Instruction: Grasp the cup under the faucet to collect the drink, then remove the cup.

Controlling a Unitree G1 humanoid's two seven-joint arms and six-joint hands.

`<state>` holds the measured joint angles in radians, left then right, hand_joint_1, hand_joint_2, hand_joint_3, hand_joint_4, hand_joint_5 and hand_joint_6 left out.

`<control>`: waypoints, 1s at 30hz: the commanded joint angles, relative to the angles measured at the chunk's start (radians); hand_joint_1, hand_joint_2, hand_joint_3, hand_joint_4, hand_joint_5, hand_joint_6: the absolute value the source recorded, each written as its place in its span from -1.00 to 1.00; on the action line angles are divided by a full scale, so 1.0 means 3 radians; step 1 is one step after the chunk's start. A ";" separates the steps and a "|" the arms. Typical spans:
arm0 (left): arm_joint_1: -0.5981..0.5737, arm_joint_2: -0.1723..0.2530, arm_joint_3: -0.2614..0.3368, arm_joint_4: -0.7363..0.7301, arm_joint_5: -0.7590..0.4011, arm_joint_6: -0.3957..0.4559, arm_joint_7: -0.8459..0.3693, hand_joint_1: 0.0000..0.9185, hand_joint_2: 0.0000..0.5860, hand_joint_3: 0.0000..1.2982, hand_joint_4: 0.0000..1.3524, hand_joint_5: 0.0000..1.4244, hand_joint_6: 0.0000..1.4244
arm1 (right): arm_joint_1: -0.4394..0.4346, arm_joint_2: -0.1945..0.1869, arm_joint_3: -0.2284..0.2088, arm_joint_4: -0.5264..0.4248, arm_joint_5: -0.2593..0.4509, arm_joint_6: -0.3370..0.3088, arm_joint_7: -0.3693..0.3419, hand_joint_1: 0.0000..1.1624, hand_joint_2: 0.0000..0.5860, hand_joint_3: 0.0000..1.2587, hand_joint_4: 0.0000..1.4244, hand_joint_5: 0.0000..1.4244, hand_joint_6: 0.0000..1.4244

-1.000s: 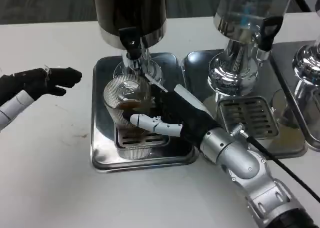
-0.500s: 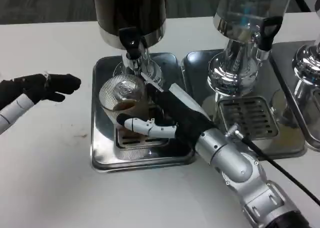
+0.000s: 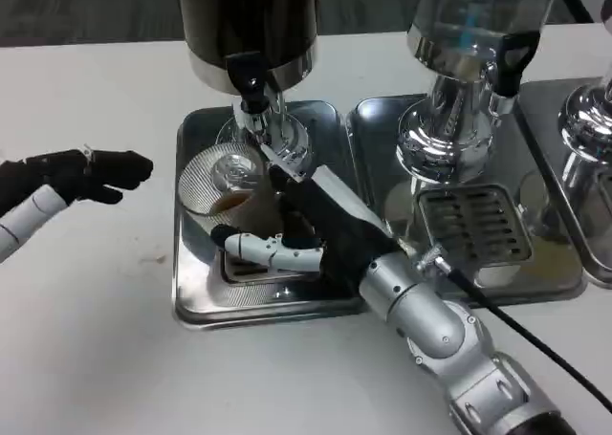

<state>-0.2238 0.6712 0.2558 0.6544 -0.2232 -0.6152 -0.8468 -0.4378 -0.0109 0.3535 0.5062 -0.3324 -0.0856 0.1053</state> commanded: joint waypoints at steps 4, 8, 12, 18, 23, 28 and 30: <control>0.0100 0.0085 -0.0001 -0.0079 0.0042 0.0052 0.0046 -1.00 -0.52 -0.42 -0.57 -0.64 -0.59 | 0.0079 0.0043 0.0039 -0.0029 -0.0061 0.0080 -0.0084 0.01 -0.28 -1.00 -1.00 -0.87 -0.80; 0.0112 0.0090 0.0000 -0.0096 0.0040 0.0063 0.0052 -1.00 -0.51 -0.41 -0.57 -0.64 -0.59 | 0.0095 0.0047 0.0040 0.0003 -0.0072 0.0095 -0.0130 0.01 -0.28 -1.00 -1.00 -0.87 -0.79; 0.0124 0.0096 -0.0001 -0.0108 0.0033 0.0067 0.0047 -1.00 -0.50 -0.41 -0.57 -0.64 -0.59 | 0.0119 0.0050 0.0028 0.0010 -0.0068 0.0098 -0.0177 0.01 -0.28 -1.00 -1.00 -0.87 -0.79; 0.0128 0.0098 -0.0004 -0.0116 0.0027 0.0074 0.0049 -1.00 -0.49 -0.41 -0.57 -0.64 -0.58 | 0.0110 0.0036 0.0025 0.0029 -0.0082 0.0103 -0.0214 -0.01 -0.25 -1.00 -1.00 -0.88 -0.79; 0.0142 0.0100 -0.0005 -0.0123 0.0026 0.0076 0.0040 -1.00 -0.49 -0.41 -0.57 -0.64 -0.58 | 0.0141 0.0050 0.0039 0.0013 -0.0133 0.0156 -0.0287 0.01 -0.28 -1.00 -1.00 -0.79 -0.74; 0.0156 0.0100 -0.0006 -0.0136 0.0026 0.0082 0.0036 -1.00 -0.49 -0.42 -0.57 -0.64 -0.58 | 0.0187 0.0063 0.0052 -0.0042 -0.0188 0.0250 -0.0391 0.01 -0.28 -1.00 -0.93 -0.71 -0.66; 0.0165 0.0103 -0.0004 -0.0145 0.0021 0.0085 0.0031 -1.00 -0.48 -0.42 -0.57 -0.64 -0.58 | 0.0201 0.0064 0.0065 -0.0076 -0.0215 0.0291 -0.0428 0.01 -0.28 -1.00 -0.89 -0.69 -0.63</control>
<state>-0.1918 0.6839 0.2559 0.6195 -0.2232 -0.5997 -0.8390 -0.4140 0.0105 0.3667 0.4909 -0.3773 -0.0405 -0.0167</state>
